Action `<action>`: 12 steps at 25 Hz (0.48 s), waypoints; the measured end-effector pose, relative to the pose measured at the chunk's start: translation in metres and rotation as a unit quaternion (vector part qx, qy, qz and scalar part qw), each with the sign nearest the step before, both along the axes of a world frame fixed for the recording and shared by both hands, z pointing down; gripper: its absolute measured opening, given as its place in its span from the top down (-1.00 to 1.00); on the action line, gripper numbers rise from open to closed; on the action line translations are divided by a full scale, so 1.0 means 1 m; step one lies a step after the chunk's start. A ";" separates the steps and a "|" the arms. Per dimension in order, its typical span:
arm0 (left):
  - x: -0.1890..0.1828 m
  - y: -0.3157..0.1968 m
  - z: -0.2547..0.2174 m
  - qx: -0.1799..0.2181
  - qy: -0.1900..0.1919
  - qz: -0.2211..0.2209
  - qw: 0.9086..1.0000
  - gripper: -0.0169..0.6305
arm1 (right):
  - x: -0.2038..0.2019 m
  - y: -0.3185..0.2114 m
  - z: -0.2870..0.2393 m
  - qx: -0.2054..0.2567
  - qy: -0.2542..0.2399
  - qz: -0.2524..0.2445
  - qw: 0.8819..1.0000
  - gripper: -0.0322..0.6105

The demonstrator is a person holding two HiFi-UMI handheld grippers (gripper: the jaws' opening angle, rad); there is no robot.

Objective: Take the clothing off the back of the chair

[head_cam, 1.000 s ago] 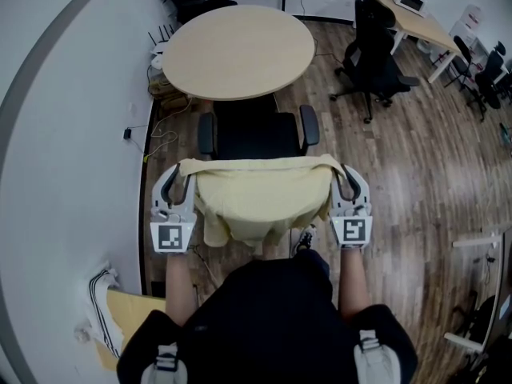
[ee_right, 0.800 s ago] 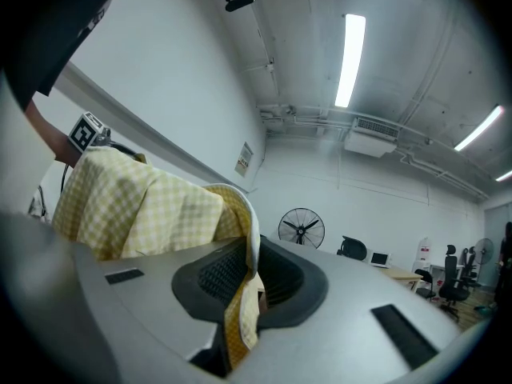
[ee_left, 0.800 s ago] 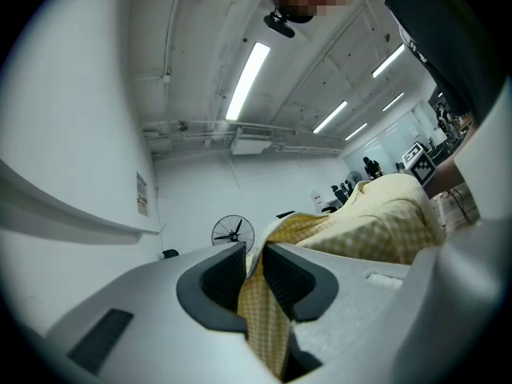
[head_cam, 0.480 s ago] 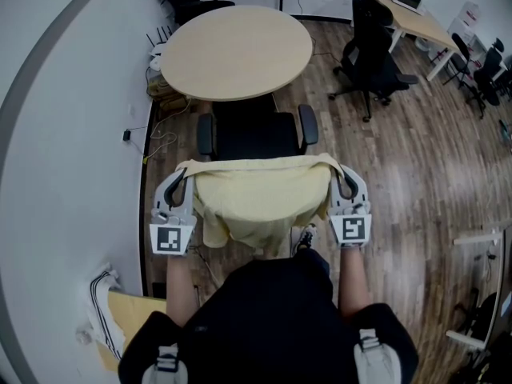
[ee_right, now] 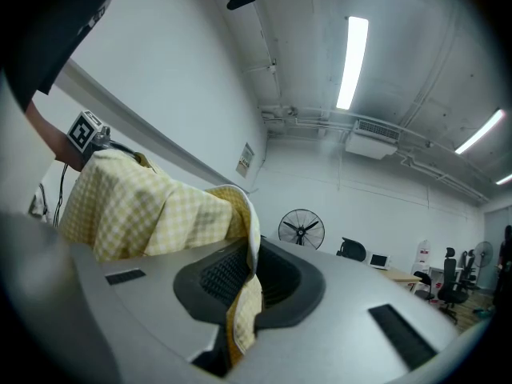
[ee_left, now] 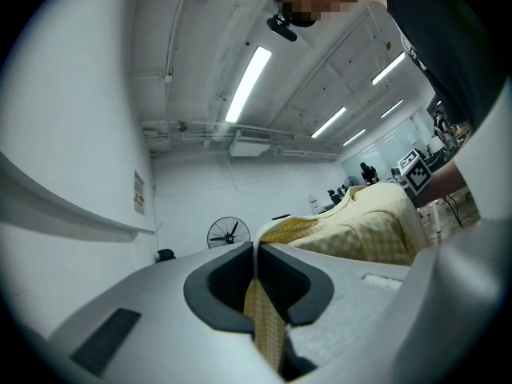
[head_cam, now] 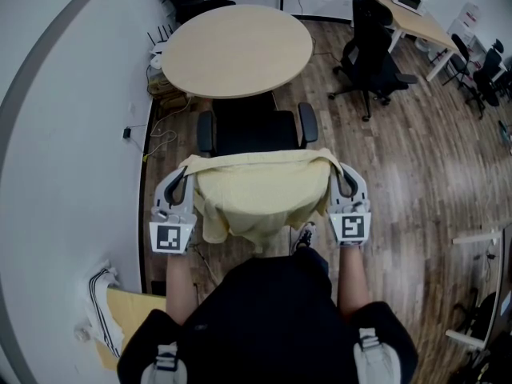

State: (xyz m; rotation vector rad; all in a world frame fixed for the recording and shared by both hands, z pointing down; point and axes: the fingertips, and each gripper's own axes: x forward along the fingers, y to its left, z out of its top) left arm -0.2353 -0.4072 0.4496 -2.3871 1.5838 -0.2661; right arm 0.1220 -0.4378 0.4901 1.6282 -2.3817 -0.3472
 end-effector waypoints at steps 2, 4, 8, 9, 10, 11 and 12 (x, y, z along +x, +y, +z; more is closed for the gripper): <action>0.001 0.003 0.001 0.000 0.002 0.001 1.000 0.91 | 0.000 0.004 0.000 0.001 -0.002 -0.001 1.000 0.87; 0.001 0.006 0.001 -0.001 0.001 0.001 1.000 0.91 | 0.001 0.007 -0.001 0.001 0.001 0.000 1.000 0.87; 0.001 0.012 -0.003 0.003 0.005 0.005 1.000 0.91 | 0.001 0.015 -0.004 0.005 -0.006 0.000 1.000 0.87; 0.001 0.014 -0.003 0.004 0.006 0.007 1.000 0.91 | 0.000 0.017 -0.004 0.006 -0.010 -0.001 1.000 0.87; 0.001 0.015 -0.003 0.005 0.007 0.008 1.000 0.91 | 0.000 0.019 -0.004 0.006 -0.012 -0.002 1.000 0.87; 0.001 0.017 -0.003 0.005 0.008 0.009 1.000 0.91 | 0.001 0.021 -0.005 0.006 -0.013 -0.002 1.000 0.87; 0.002 0.018 -0.003 0.006 0.009 0.010 1.000 0.91 | 0.001 0.023 -0.005 0.006 -0.011 -0.002 1.000 0.87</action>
